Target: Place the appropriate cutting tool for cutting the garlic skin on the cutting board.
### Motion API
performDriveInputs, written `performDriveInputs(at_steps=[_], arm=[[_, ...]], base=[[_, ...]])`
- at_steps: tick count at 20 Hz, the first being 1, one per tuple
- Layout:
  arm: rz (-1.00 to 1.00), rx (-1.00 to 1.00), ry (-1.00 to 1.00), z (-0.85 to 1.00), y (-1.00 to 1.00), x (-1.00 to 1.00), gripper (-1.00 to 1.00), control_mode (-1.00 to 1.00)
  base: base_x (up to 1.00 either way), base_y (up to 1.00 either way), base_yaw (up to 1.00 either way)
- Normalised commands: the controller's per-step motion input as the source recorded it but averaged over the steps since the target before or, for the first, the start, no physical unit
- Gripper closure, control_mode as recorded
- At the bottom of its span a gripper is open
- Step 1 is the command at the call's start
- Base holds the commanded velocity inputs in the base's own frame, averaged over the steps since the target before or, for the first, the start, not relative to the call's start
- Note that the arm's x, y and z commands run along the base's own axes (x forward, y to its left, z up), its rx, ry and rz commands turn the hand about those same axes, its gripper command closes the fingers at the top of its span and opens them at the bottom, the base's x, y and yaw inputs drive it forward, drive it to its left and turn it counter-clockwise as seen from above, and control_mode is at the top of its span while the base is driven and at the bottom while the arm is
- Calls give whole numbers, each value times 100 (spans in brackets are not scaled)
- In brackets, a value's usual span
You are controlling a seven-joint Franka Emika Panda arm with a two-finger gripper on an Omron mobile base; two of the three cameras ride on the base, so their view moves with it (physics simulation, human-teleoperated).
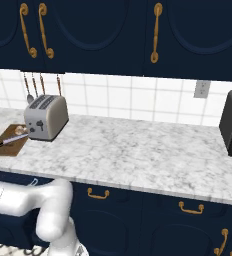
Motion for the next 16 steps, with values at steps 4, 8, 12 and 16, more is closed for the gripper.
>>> performDriveInputs(at_steps=[4, 8, 12, 16], arm=[[5, 0, -14, -2, -97, -68, -100, -100], [6, 0, -18, 0, -100, -72, -100, -100], [18, 2, -14, 19, -92, -100, -100, -100], [14, 6, -6, 38, -82, -100, -100, -100]], base=[[0, 0, 0], [0, 0, 0], [0, 0, 0], [0, 0, 0]])
